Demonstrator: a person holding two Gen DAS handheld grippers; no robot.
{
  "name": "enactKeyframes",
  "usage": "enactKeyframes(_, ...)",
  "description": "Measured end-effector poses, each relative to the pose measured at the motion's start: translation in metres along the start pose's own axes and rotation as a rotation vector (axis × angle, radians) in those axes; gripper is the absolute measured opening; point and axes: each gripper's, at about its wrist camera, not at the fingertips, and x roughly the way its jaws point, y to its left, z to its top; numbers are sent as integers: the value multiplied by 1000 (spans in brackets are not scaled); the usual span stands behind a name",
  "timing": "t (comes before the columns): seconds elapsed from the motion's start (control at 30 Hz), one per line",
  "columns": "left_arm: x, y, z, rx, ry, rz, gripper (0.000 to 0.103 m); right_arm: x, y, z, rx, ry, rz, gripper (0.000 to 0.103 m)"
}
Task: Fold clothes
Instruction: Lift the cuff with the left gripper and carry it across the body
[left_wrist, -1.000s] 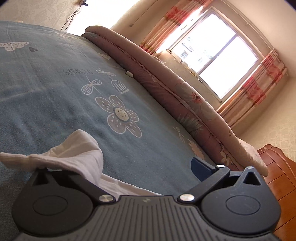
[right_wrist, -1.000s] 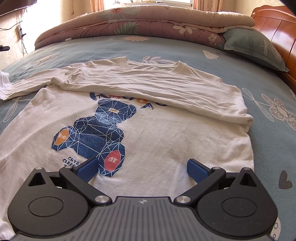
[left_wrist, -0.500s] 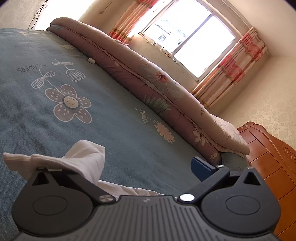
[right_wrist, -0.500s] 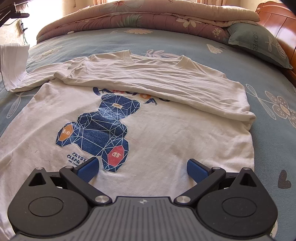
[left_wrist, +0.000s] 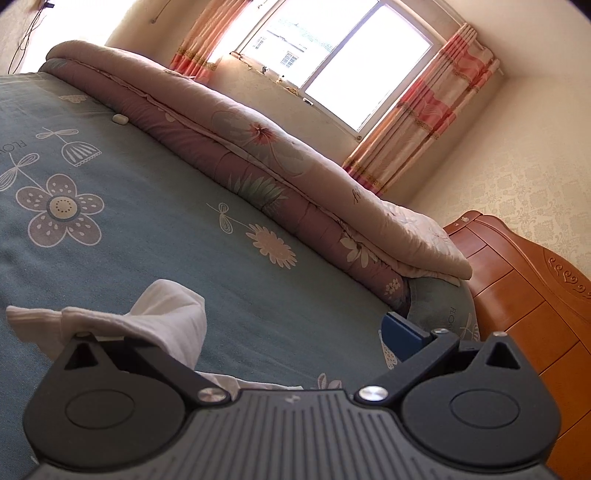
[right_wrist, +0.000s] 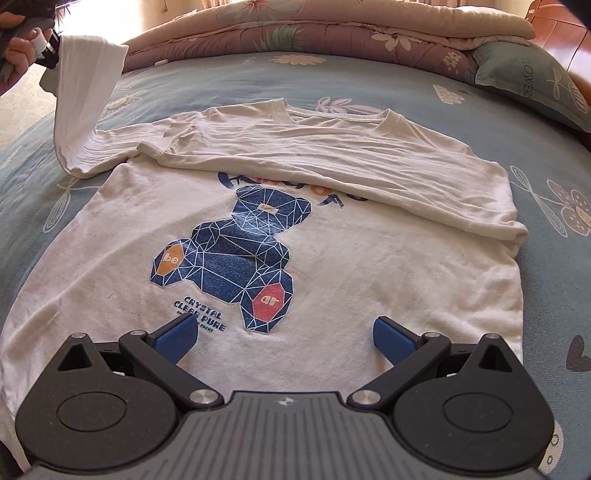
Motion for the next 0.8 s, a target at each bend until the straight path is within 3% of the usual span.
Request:
enactKeyframes(0.4, 42, -51, -28, 80, 125, 4, 102, -20, 10, -4, -27, 54, 164, 103)
enactKeyframes(0.8, 71, -95, -38, 122, 155, -14, 102, -28, 9, -5, -41, 46, 144, 103)
